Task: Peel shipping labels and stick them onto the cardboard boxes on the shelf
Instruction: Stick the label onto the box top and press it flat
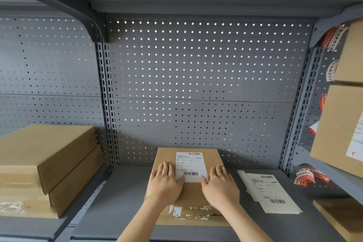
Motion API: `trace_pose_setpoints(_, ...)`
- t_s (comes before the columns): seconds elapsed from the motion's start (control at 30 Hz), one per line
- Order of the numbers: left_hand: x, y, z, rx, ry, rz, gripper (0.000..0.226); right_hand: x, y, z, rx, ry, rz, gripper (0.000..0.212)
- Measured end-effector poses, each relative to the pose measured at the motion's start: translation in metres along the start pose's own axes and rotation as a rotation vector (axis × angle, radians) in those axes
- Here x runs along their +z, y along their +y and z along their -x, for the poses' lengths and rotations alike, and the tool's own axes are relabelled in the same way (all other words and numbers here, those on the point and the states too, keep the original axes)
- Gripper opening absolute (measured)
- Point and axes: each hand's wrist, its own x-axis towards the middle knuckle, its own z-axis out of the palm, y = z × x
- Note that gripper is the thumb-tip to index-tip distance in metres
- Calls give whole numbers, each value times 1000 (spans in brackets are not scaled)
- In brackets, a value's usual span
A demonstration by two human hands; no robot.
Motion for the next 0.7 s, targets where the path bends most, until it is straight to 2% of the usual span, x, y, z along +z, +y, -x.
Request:
trace_pose_setpoints(0.2,-10,-16,1,77,-10,-24,60,-6,20,-2,-82,-27,-58,52)
trace_pose_setpoints(0.5,-9,-25,0,125,22,-30,53,-5,33,-8,-121,-29,-97,47)
trace_pose_setpoints(0.7,-12,-40,0,173,12,50,49,-6,37,-10,-149,-32,-96,45)
